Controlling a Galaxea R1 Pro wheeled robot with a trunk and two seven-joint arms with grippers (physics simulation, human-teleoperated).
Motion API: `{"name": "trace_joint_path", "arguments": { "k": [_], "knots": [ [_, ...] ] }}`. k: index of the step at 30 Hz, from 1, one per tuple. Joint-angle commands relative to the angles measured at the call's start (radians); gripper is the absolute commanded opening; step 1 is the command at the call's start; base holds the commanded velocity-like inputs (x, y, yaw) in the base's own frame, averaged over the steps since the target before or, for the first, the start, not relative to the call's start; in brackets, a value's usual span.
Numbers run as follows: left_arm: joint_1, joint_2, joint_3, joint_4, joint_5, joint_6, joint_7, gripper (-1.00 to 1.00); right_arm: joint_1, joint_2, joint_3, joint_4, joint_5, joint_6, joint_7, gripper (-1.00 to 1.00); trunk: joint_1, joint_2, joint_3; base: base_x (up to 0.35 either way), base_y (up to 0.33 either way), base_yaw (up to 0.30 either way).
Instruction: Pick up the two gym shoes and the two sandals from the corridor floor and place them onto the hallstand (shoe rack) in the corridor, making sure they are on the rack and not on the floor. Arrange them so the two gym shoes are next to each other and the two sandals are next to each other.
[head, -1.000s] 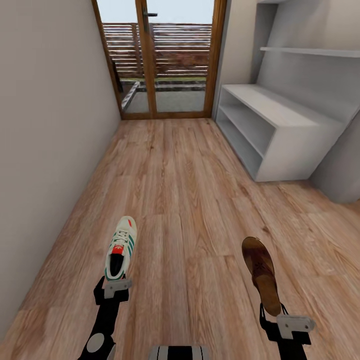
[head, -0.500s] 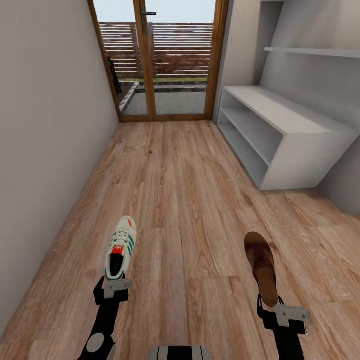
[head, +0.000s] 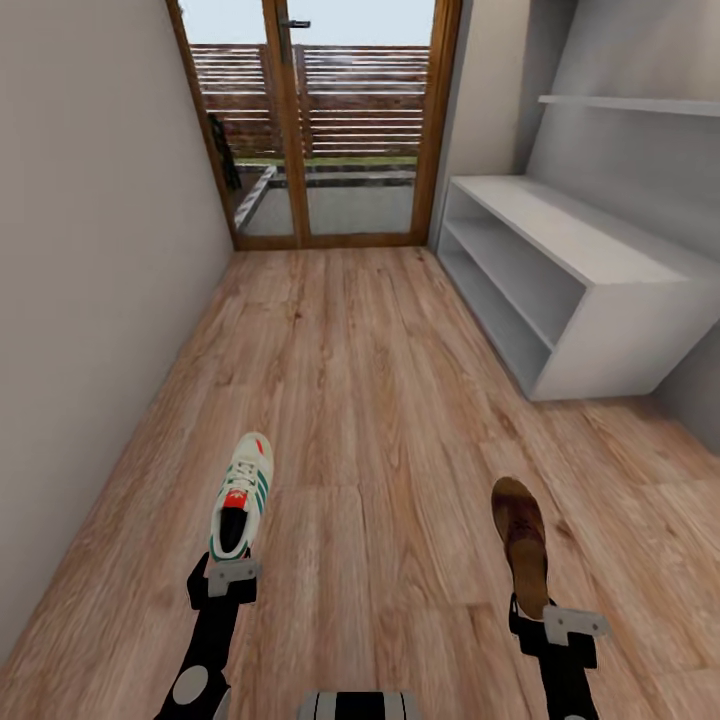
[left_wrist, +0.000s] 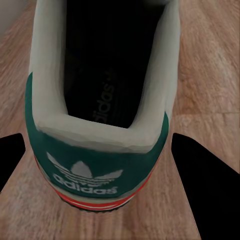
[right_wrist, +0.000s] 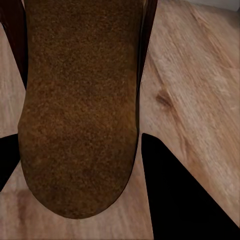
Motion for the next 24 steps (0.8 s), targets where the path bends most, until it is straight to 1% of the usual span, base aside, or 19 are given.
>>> {"name": "trace_joint_path", "arguments": {
  "k": [1, 7, 10, 11, 13, 17, 21, 24],
  "knots": [
    [0.000, 0.000, 0.000, 0.000, -0.001, 0.000, 0.001, -1.00, 0.000, 0.000, 0.000, 0.000, -0.003, -0.001, 0.001, -1.00, 0.000, 0.000, 0.000, 0.325, 0.000, 0.000],
    [0.000, 0.001, 0.000, 0.000, -0.002, 0.001, 0.000, -1.00, -0.001, -0.002, -0.005, 0.005, -0.023, -0.008, 0.001, -1.00, 0.000, 0.000, 0.000, 0.325, 0.000, 0.000],
    [0.000, 0.003, 0.000, 0.000, -0.002, 0.001, -0.004, -1.00, -0.002, -0.003, -0.017, 0.006, -0.042, -0.011, 0.001, -1.00, 0.000, 0.000, 0.000, 0.325, 0.000, 0.000],
    [0.000, 0.005, 0.001, -0.001, -0.002, 0.001, -0.012, -1.00, -0.002, -0.004, -0.027, 0.006, -0.052, -0.018, 0.001, -1.00, 0.000, 0.000, 0.000, 0.325, 0.000, 0.000],
    [0.000, 0.008, 0.001, -0.001, -0.002, 0.002, -0.024, -1.00, -0.001, -0.005, -0.034, 0.007, -0.059, -0.027, 0.001, -1.00, 0.000, 0.000, 0.000, 0.325, 0.000, 0.000],
    [0.000, 0.013, 0.003, -0.001, -0.002, 0.002, -0.042, -1.00, 0.002, -0.007, -0.038, 0.006, -0.066, -0.040, 0.002, -1.00, 0.000, 0.000, 0.000, 0.325, 0.000, 0.000],
    [-0.001, 0.014, 0.004, -0.001, 0.000, 0.002, -0.046, -1.00, 0.005, -0.007, -0.036, 0.006, -0.064, -0.044, 0.003, -1.00, 0.000, 0.000, 0.000, 0.325, 0.000, 0.000],
    [-0.002, 0.014, 0.012, -0.001, 0.001, 0.002, -0.048, -1.00, 0.007, -0.006, -0.031, 0.006, -0.061, -0.046, 0.003, -1.00, 0.000, 0.000, 0.000, 0.325, 0.000, 0.000]
  ]
}}
